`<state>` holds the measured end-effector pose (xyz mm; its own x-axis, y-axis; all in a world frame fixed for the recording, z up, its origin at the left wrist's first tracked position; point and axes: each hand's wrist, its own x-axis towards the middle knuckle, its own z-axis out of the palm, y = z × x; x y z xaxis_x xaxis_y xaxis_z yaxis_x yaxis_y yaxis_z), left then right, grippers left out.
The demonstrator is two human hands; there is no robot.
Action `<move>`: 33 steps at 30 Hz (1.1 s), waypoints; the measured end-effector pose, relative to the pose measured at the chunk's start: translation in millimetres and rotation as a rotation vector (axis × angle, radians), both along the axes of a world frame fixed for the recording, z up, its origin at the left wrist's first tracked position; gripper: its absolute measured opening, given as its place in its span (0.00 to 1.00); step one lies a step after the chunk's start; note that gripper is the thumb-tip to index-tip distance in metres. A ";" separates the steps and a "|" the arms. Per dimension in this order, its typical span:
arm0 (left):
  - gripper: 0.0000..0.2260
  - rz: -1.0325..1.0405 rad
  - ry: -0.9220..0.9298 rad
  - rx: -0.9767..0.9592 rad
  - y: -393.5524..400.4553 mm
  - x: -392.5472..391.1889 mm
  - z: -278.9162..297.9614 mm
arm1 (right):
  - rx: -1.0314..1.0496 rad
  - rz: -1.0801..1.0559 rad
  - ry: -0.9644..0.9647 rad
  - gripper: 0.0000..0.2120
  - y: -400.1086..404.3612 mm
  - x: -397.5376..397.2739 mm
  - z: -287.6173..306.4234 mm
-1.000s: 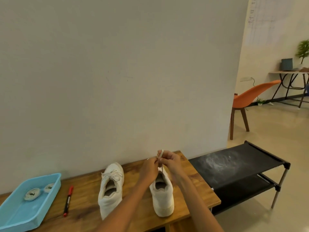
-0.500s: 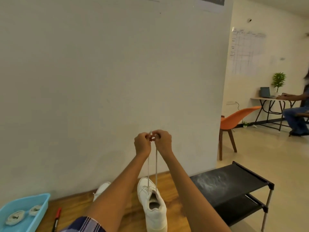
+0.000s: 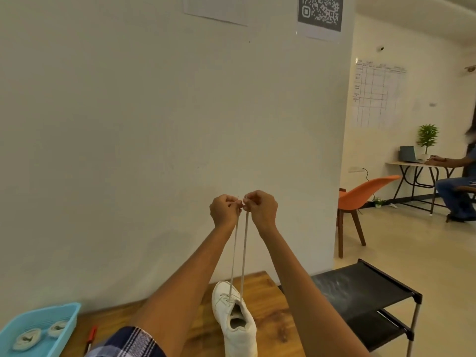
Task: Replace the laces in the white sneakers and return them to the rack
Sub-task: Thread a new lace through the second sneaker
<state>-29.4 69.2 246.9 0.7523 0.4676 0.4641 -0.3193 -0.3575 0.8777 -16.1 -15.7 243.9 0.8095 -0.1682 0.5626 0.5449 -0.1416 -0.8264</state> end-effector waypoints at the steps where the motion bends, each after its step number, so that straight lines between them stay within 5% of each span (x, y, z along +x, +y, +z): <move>1: 0.04 -0.005 0.003 -0.012 0.4 -1.2 0.9 | 0.018 0.019 0.019 0.04 -1.0 -1.0 -0.5; 13: 0.02 -0.132 0.052 -0.333 6.3 -5.7 6.7 | 0.323 0.148 0.156 0.13 9.8 -14.0 -3.9; 25: 0.02 -0.156 0.054 -0.378 11.3 -5.9 9.7 | 0.302 0.148 0.143 0.13 14.7 -16.4 -5.6; 33: 0.04 -0.117 0.013 -0.315 11.9 -5.0 10.0 | 0.060 0.132 0.051 0.15 12.0 -15.8 -3.7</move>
